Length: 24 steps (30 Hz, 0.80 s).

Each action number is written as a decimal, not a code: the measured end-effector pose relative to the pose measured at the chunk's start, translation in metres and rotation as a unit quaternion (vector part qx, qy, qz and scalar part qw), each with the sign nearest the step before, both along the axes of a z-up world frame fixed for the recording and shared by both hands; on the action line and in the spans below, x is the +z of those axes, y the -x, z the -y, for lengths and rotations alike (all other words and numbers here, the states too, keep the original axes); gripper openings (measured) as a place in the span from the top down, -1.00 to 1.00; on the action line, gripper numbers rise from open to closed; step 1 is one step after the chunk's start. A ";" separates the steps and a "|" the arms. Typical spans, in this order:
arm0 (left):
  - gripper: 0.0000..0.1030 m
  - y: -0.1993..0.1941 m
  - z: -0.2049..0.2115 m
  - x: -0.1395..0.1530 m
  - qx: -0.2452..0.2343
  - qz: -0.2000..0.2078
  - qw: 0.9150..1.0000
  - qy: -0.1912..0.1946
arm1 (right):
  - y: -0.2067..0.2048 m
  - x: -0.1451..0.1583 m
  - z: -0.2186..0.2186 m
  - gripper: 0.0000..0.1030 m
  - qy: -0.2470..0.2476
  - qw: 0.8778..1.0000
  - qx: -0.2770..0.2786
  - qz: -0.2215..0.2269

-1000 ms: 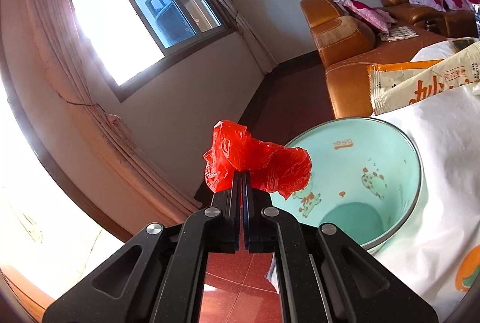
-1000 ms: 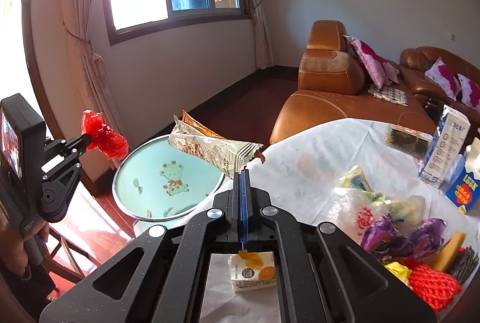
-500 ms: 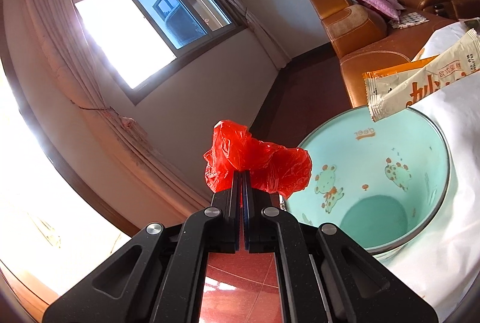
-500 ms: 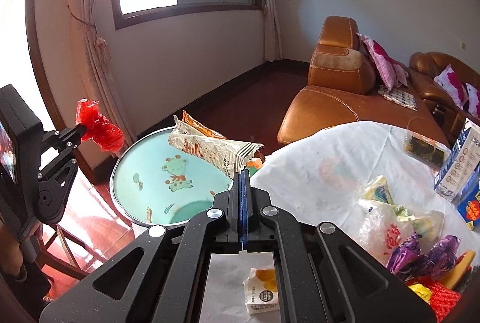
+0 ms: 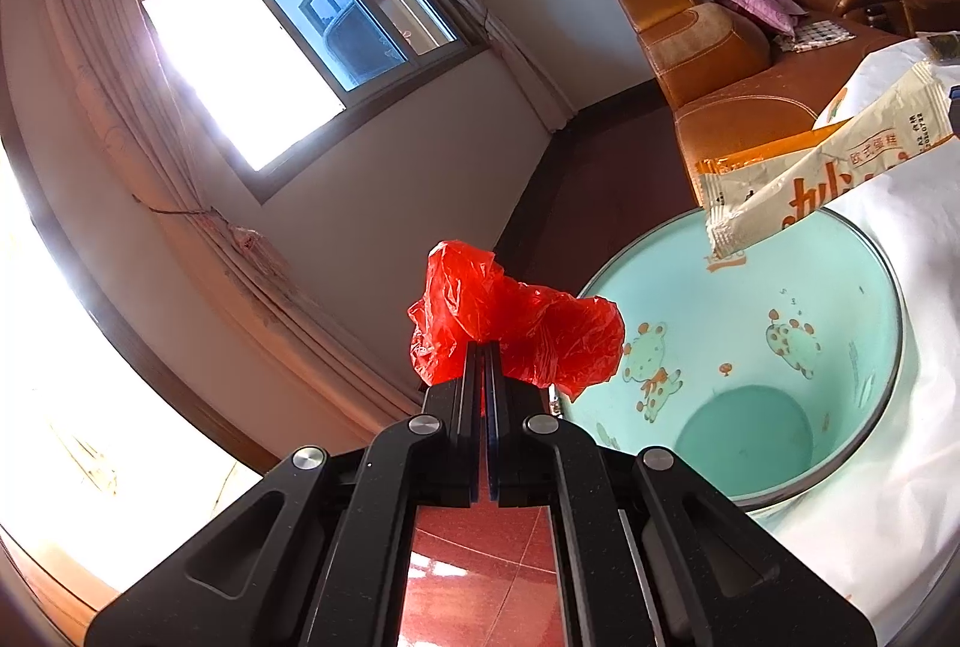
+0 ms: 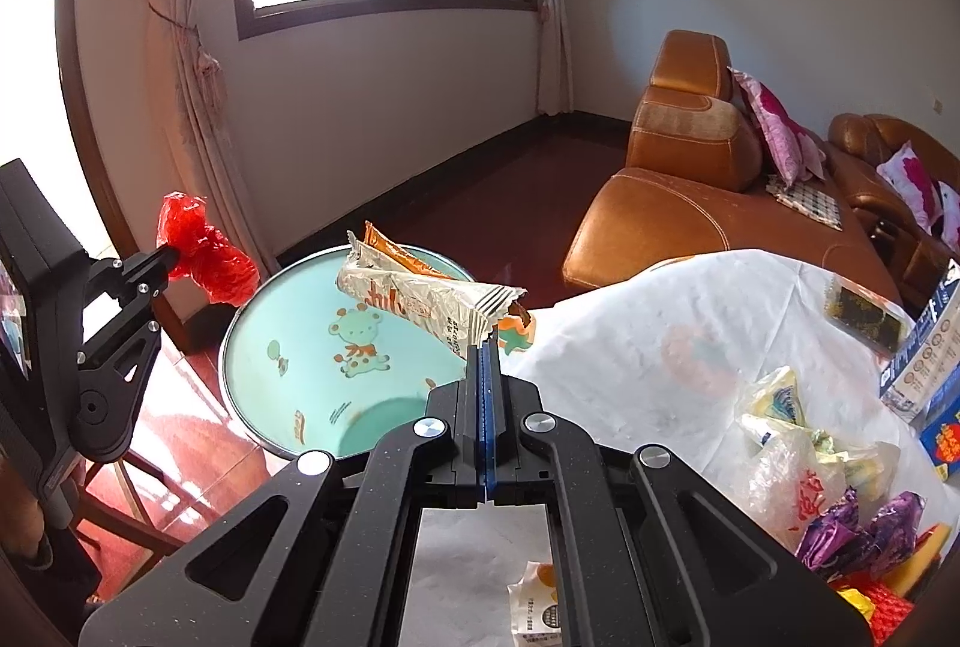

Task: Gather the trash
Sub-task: 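Carry both items over the blue bin and open both grippers to drop them, then grasp the small bread packet with the left gripper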

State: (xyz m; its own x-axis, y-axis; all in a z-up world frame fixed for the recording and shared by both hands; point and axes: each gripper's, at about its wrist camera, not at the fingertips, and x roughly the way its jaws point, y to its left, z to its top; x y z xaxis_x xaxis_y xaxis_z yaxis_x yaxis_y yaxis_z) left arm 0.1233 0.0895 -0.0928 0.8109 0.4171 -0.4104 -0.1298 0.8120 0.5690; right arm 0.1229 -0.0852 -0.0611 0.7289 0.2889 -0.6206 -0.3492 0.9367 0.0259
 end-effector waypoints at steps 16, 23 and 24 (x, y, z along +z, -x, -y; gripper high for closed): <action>0.45 -0.001 0.010 -0.006 -0.035 -0.006 0.999 0.021 | -0.013 -0.010 -0.020 0.83 0.016 1.000 0.011 -0.013; 0.04 0.002 0.013 -0.005 -0.034 0.002 0.999 0.016 | -0.009 -0.011 -0.014 0.42 0.010 1.000 -0.003 -0.017; -0.03 0.002 0.014 -0.005 -0.035 0.002 0.999 0.018 | -0.008 -0.010 -0.012 0.37 0.007 1.000 -0.007 -0.017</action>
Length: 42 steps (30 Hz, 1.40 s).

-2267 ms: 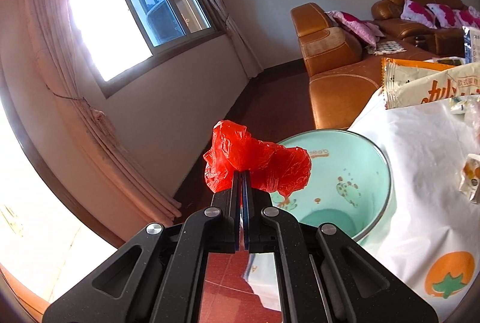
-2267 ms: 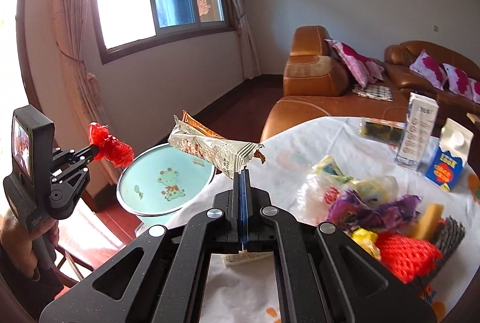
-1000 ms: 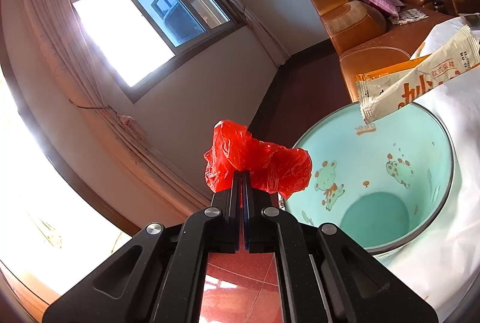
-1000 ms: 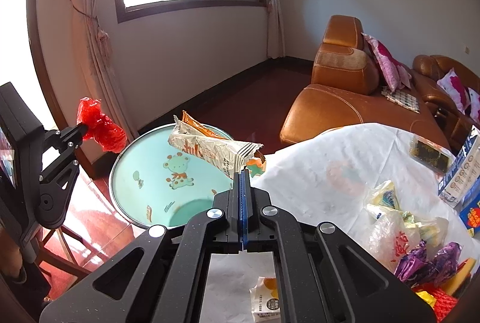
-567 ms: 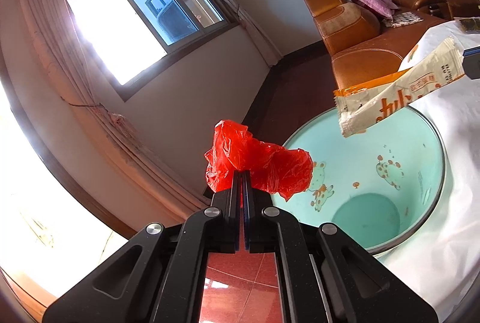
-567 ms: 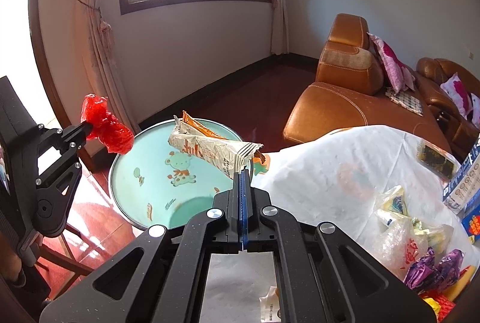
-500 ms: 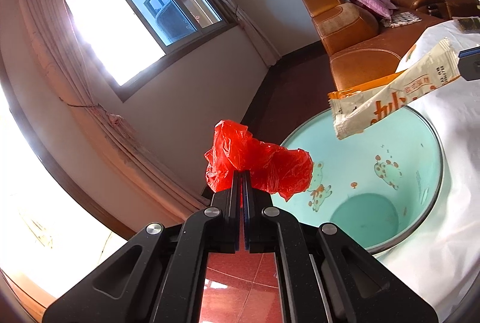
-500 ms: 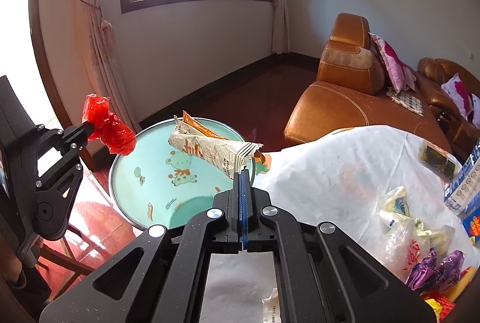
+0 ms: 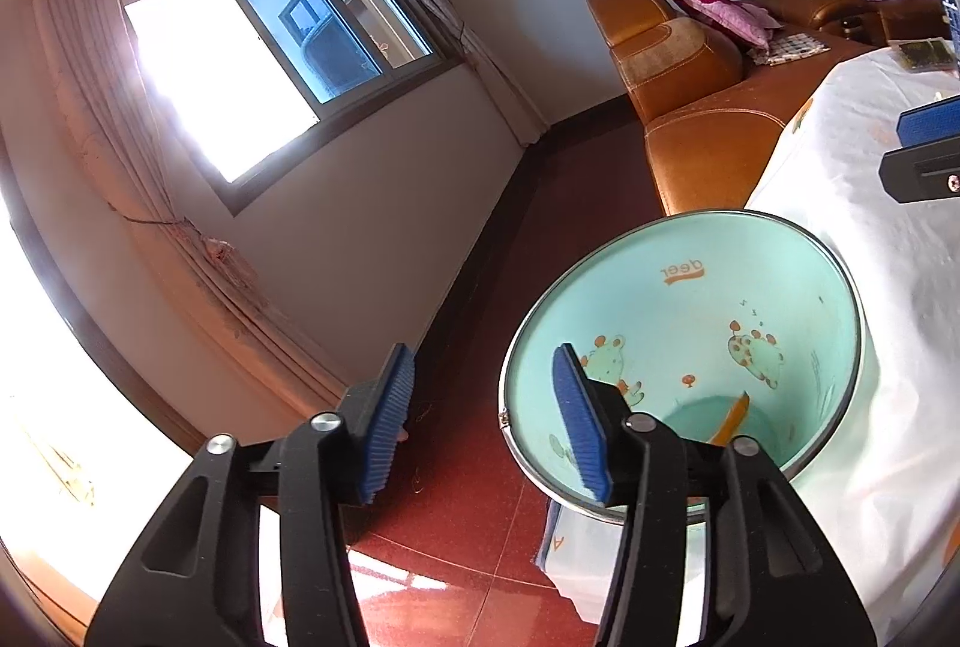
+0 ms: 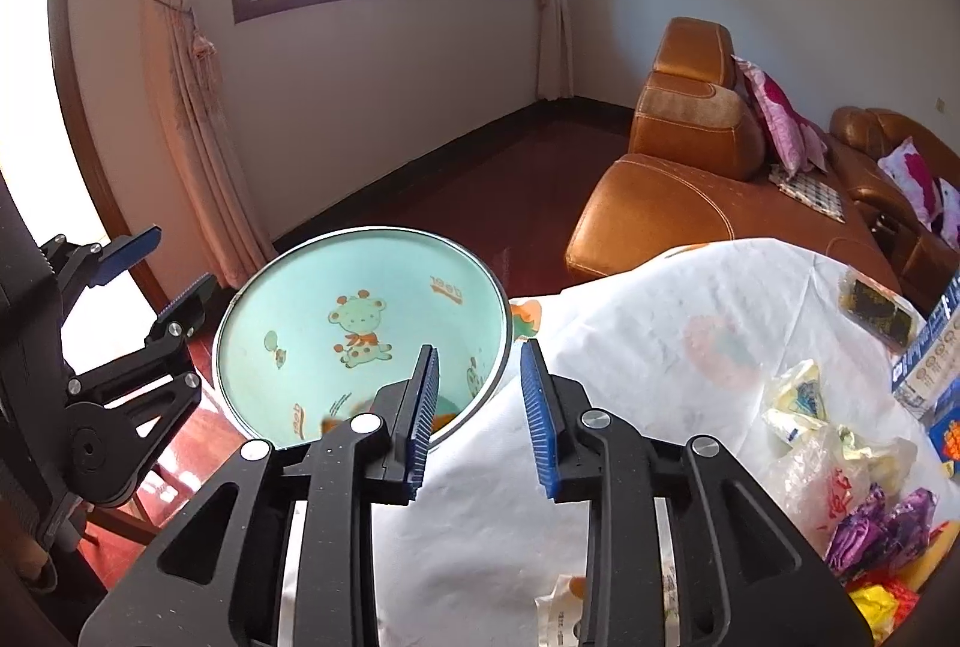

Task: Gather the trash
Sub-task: 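Grasp the small bread packet with the left gripper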

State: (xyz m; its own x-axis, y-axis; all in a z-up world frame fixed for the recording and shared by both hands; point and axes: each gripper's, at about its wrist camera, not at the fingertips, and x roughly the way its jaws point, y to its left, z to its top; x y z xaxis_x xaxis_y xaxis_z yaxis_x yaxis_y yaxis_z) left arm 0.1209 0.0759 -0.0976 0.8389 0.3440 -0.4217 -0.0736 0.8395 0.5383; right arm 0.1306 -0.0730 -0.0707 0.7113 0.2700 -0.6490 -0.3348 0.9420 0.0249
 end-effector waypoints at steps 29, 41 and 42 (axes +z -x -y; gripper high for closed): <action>-0.33 0.061 0.144 0.001 -0.206 -0.063 0.971 0.103 | 0.182 -0.002 0.225 -0.15 -0.038 0.958 -0.282 0.029; -0.25 0.050 0.194 -0.036 -0.250 -0.127 0.957 0.081 | 0.203 -0.024 0.274 -0.27 -0.071 0.937 -0.341 0.016; -0.03 0.049 0.195 -0.039 -0.253 -0.134 0.955 0.081 | 0.204 -0.026 0.275 -0.28 -0.073 0.937 -0.343 0.015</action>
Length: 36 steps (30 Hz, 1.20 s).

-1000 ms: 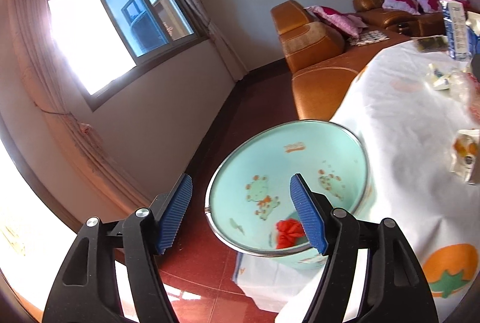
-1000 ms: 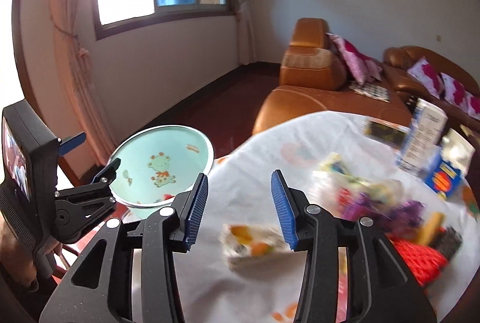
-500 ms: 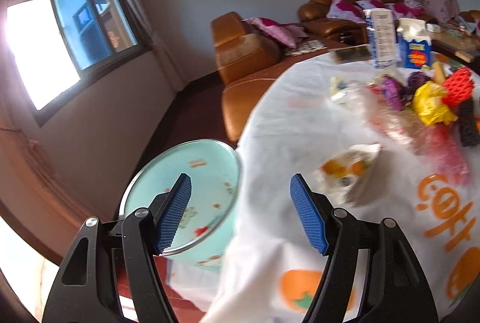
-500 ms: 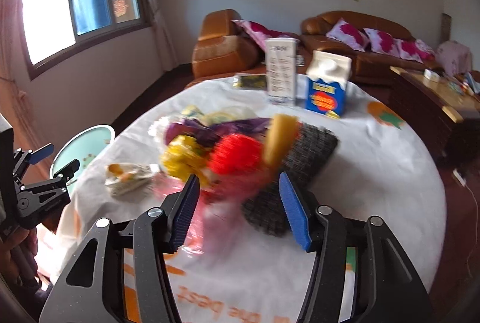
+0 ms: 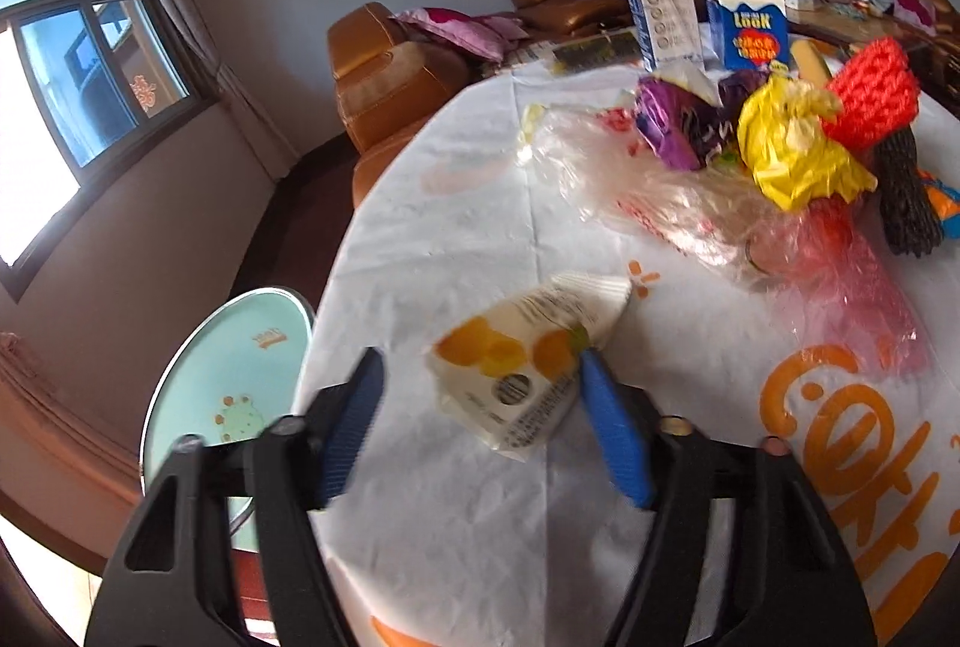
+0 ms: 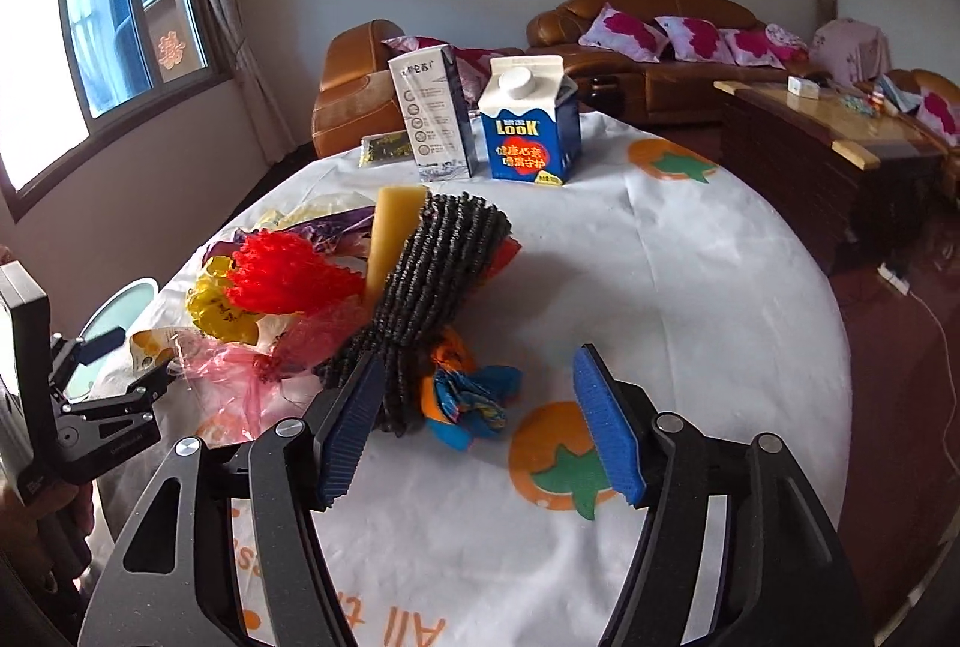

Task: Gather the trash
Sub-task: 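Grasp the small bread packet with the left gripper, then lift the bread packet with the left gripper while the right gripper grasps the black mesh bundle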

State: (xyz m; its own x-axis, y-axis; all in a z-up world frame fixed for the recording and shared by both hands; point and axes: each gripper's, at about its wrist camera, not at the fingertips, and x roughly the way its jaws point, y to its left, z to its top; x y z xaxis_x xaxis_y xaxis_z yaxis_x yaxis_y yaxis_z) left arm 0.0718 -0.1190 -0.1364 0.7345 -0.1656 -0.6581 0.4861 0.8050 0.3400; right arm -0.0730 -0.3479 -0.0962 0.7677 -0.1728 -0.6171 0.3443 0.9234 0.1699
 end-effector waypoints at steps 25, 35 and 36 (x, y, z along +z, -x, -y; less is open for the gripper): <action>0.72 0.016 -0.049 0.038 0.007 0.027 0.998 0.048 | -0.014 0.008 0.001 -0.22 0.000 1.000 -0.007 -0.011; 0.72 0.013 -0.071 0.043 0.042 0.045 0.997 0.048 | -0.060 0.001 0.009 0.49 -0.061 0.997 0.013 -0.040; 0.72 0.013 -0.072 0.043 0.043 0.045 0.997 0.048 | -0.062 -0.001 0.008 0.65 -0.072 0.996 0.022 -0.041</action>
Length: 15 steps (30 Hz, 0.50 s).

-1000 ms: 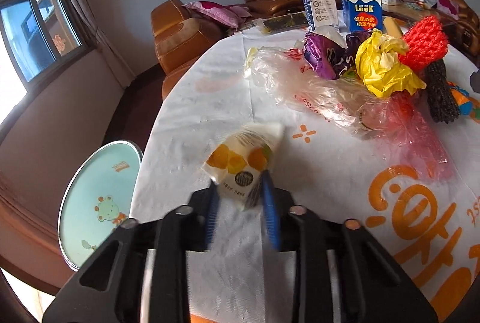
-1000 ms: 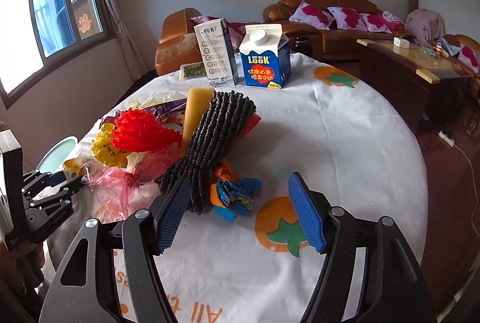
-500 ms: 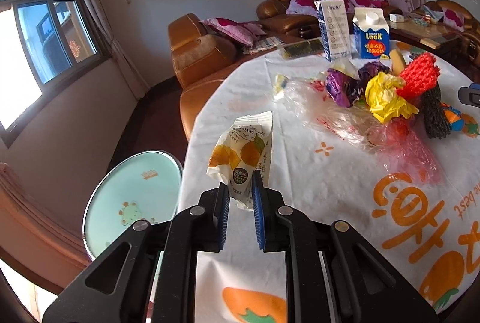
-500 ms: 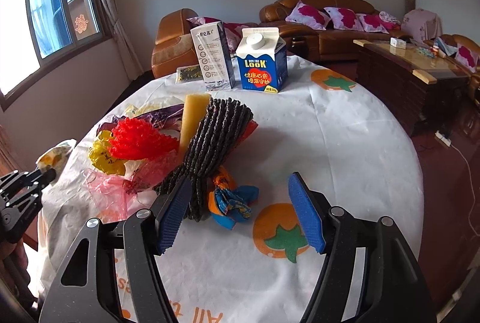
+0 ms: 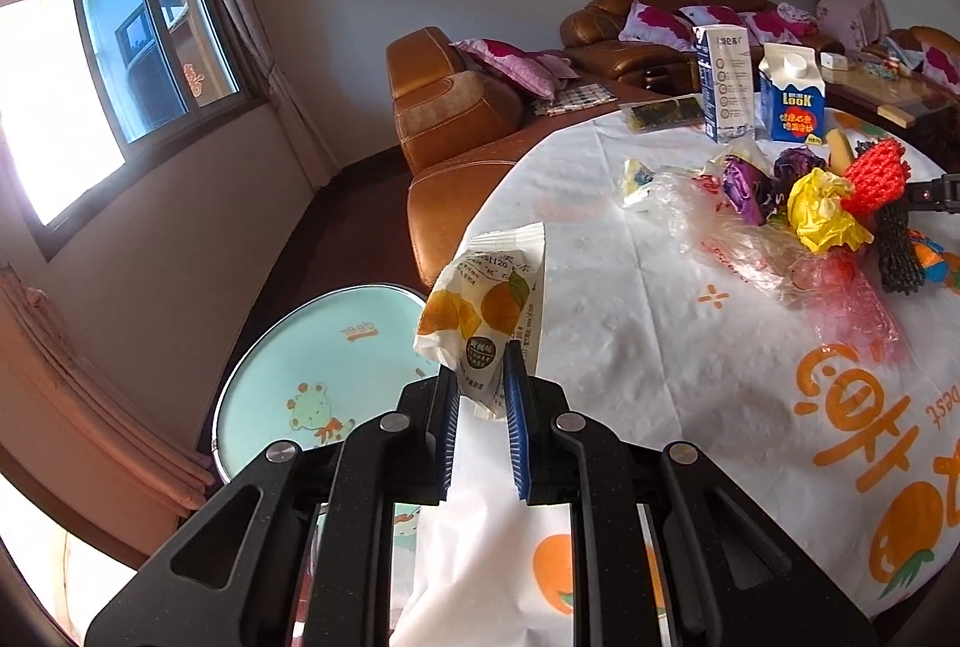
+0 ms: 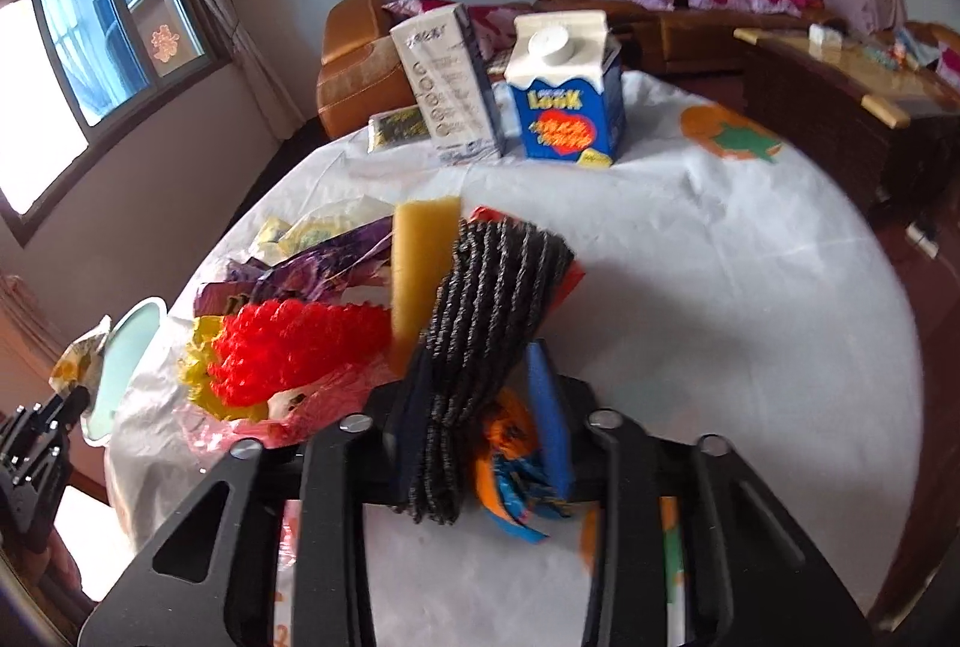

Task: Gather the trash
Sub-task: 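Lift the bread packet with the left gripper while the right gripper grasps the black mesh bundle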

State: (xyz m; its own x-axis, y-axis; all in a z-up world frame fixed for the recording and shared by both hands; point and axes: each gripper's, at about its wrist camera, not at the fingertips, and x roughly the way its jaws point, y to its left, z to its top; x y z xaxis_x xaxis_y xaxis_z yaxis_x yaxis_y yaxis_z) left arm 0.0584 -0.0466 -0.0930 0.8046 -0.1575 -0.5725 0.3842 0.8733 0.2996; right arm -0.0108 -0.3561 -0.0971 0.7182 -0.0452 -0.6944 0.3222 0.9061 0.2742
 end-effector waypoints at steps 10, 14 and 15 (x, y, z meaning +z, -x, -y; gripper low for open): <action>0.72 -0.003 -0.027 0.018 0.030 0.015 0.999 0.018 | 0.023 0.040 -0.011 0.84 0.039 0.998 0.001 0.057; 0.72 -0.009 -0.042 0.024 0.056 0.020 0.998 0.014 | 0.026 0.069 -0.022 0.84 0.070 0.994 0.008 0.085; 0.72 -0.011 -0.046 0.025 0.063 0.019 0.998 0.014 | 0.025 0.074 -0.026 0.84 0.074 0.993 0.013 0.090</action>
State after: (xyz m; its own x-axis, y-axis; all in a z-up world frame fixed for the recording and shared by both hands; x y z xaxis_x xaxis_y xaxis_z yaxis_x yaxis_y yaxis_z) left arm 0.0694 -0.0006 -0.0684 0.8401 -0.0693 -0.5380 0.2600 0.9219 0.2872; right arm -0.0353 -0.3306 -0.0226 0.8325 -0.1171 -0.5415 0.2558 0.9482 0.1883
